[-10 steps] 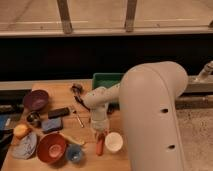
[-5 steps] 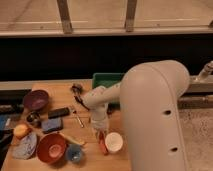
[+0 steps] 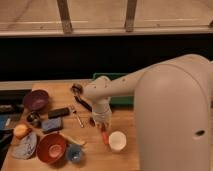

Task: Place pepper in red bowl

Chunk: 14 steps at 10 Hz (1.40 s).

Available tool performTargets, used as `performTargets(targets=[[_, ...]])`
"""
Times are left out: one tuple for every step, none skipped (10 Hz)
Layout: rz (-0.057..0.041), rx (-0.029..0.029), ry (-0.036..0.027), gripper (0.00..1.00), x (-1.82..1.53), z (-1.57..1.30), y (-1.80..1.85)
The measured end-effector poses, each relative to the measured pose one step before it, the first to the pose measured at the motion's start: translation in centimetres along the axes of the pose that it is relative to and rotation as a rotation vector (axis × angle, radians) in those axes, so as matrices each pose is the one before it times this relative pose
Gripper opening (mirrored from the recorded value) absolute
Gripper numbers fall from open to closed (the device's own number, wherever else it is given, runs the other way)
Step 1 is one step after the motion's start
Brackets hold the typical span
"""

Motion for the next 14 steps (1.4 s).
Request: performTargets(targets=[[-0.00923,-0.01415,-0.04168,0.00,-0.298,-1.570,-0.022],[-0.01421,-0.02593,-0.04972,0.00,-0.405,-1.720,0.178],[-0.02481,-0.04255,-0.07223,0.00,-0.750,-2.394,0.345],[-0.02707,-0.02609,-0.04163,0.00,-0.786,-1.318,0.759],[-0.05003,-0.03315,-0.04962,0.00,-1.495,-1.318,1.803],[-0.04918,-0.02002,-0.02539,0.00,-1.523,-0.674,1.861],[-0.05012,-0.01827,-0.01798,0.00,-1.535,-0.417,1.925],[-0.05651,-0.02107,-0.00973,0.00,-1.444,-0.116,2.103],[-0.06498,-0.02919,-0.00647,0.00,-1.355,0.013,2.600],[-0.01141,-0.00623,-0.00327,0.00,-0.337,0.005,0.442],[0.00361,0.00442,0.00235,0.00,0.073,-0.013,-0.308],[0.00389,0.00140,-0.00093,0.00,0.032,-0.041,-0.245],[-0.00351,-0.00165,0.00006,0.00,-0.057,0.033,0.242],[0.00010,-0.00418,0.00069,0.00,0.041,-0.012,0.021]])
